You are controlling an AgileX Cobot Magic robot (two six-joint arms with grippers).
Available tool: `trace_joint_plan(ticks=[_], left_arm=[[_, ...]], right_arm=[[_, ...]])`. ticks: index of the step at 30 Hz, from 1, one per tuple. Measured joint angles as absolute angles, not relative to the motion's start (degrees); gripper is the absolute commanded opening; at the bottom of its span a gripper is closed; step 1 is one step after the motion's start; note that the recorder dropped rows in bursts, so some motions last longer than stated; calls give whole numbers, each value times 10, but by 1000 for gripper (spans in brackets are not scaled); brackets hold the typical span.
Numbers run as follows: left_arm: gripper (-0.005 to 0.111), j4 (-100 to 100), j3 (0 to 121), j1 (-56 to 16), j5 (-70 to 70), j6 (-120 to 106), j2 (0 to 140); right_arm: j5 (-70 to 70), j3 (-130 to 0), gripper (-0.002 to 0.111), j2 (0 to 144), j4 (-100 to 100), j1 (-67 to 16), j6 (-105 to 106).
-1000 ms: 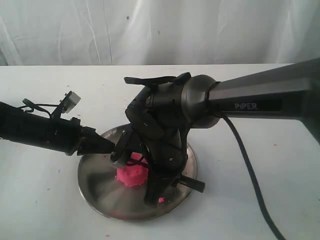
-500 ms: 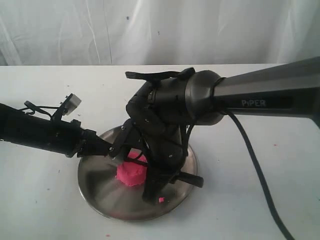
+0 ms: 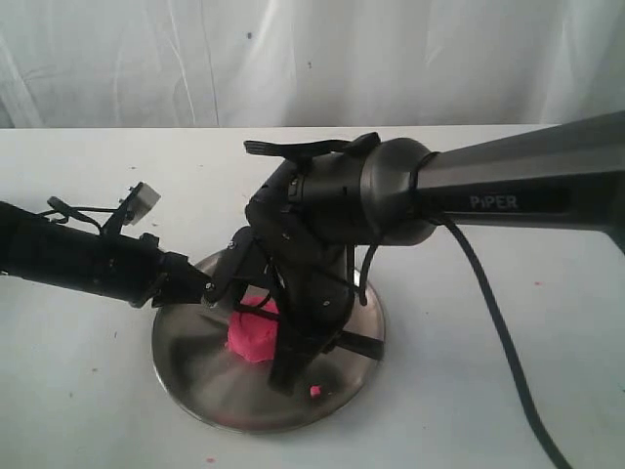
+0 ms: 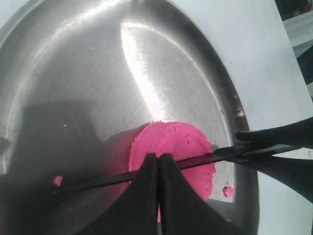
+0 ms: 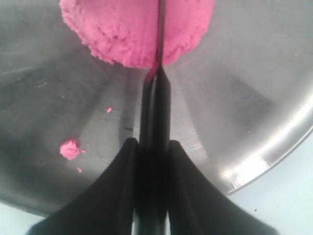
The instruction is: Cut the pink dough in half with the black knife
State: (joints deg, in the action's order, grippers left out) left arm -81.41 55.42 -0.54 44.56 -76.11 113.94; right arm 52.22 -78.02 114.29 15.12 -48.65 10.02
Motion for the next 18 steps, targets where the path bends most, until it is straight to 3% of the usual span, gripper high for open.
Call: trace_joint_plan(ticks=[18], left_arm=[[0,-814,554,-5,438,-765,1117]], right_arm=[[515,-780,0,1155,143,-486,100]])
